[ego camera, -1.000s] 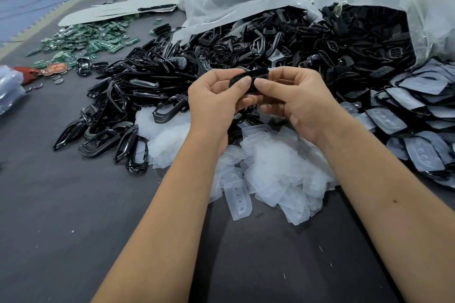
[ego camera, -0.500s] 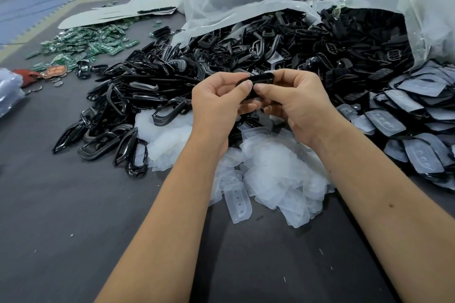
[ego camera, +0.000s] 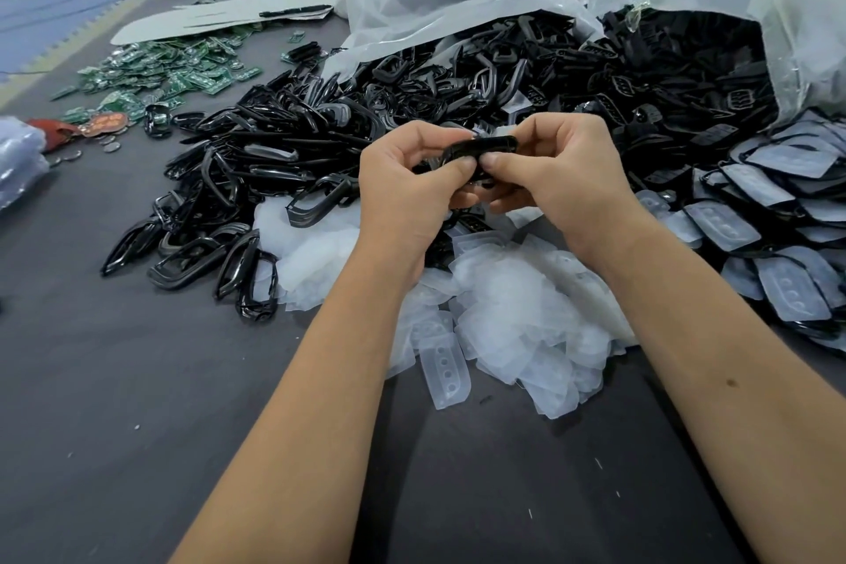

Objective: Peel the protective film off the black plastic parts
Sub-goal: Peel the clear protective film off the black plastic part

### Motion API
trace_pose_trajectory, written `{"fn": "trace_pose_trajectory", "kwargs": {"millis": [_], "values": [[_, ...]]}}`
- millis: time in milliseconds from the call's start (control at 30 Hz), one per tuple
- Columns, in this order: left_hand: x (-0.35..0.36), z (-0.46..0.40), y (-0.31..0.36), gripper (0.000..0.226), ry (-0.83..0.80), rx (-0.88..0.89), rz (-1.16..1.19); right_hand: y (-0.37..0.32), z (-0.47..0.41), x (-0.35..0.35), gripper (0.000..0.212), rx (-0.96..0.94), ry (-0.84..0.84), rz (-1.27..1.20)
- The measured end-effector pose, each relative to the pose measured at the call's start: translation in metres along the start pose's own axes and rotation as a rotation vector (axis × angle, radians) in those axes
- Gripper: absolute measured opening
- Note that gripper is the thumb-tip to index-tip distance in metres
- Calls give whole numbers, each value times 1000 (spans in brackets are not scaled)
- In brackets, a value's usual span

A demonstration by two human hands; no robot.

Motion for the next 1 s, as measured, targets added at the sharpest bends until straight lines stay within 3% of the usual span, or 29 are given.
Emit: {"fn": "trace_pose_trajectory", "kwargs": {"millis": [167, 300, 367, 433, 500, 633, 800, 900, 1000], "values": [[-4, -1, 3, 26, 32, 58, -48, -5, -1, 2, 15, -62, 40, 187], [-9, -2, 8, 26, 92, 102, -38, -6, -1, 7, 31, -52, -40, 325], [-16, -3, 11, 24, 147, 114, -23, -11, -1, 13, 32, -95, -132, 597], [-23, -5, 11, 23, 192, 100, 0, -10, 4, 27, 29, -121, -333, 904], [-27, -5, 10, 22, 212, 77, 18, -9, 8, 35, 19, -122, -477, 1057], [-26, -7, 8, 23, 189, 43, 14, -17, 9, 32, 10, -138, -519, 895], [-28, -8, 8, 28, 137, 36, 2, -22, -2, 11, 12, -142, -243, 451], [-24, -9, 8, 31, 78, 47, -94, -16, -1, 7, 17, -57, -227, 236], [-24, -9, 2, 35, 102, 19, -140, -15, 2, 9, 15, -75, -304, 288]]}}
Point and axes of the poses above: each hand's wrist, its own z-axis away from the middle knuckle, its own x-axis out of the palm, y = z × x, the point moved 8 cm from there along -z, towards the middle knuckle, and after that the axes turned 3 degrees about z, right-handed, at the moved point
